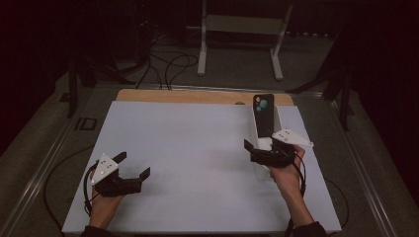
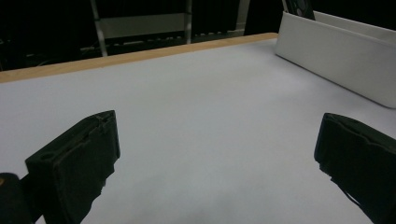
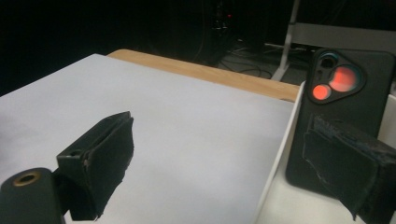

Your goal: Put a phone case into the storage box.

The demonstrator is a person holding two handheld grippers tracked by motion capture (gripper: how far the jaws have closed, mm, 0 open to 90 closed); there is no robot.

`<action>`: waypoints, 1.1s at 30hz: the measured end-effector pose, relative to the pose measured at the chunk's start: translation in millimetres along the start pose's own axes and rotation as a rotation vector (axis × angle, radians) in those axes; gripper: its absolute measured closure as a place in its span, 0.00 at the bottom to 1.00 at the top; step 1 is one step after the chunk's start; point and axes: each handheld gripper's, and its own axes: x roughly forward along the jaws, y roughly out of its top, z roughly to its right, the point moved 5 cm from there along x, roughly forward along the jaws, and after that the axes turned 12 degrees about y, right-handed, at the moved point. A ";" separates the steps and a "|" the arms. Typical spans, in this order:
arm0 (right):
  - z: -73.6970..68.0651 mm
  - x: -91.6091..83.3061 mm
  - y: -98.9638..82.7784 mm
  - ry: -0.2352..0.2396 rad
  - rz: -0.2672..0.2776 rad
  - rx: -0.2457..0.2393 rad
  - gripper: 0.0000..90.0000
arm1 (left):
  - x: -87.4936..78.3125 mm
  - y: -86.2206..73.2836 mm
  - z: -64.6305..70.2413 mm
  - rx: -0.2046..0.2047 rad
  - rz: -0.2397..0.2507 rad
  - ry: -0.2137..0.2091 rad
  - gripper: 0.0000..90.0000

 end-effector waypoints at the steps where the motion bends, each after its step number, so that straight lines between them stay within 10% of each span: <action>1: -2.0 -1.5 -1.8 0.006 0.004 -0.004 0.10 | -0.3 0.3 0.2 0.001 0.000 -0.001 0.01; 33: -12.0 -36.5 -61.4 0.062 0.075 -0.027 0.10 | -9.0 2.2 -7.7 0.017 0.015 0.010 0.01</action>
